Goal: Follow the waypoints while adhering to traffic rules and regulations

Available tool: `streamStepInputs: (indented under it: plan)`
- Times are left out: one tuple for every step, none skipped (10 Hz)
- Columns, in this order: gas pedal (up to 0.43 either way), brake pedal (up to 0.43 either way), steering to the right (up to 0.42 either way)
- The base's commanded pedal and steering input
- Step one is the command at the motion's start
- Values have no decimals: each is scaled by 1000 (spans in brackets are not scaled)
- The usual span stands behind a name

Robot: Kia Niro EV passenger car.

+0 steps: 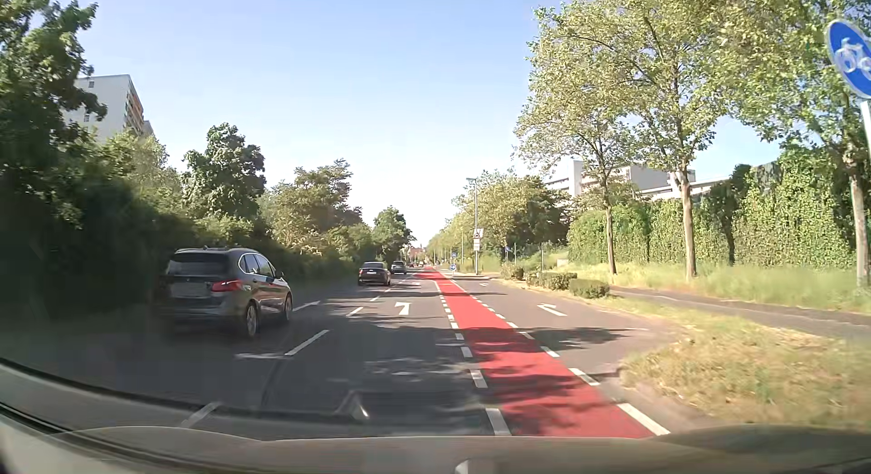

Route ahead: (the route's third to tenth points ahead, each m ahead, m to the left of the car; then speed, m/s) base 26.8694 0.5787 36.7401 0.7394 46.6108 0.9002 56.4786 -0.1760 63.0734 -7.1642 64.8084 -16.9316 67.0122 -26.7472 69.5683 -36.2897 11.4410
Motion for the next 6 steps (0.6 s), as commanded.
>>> streamStepInputs:
  plan:
    - [0,49,26]
    - [0,55,26]
    - [0,67,26]
    - [0,79,26]
    - [0,79,25]
    - [0,85,25]
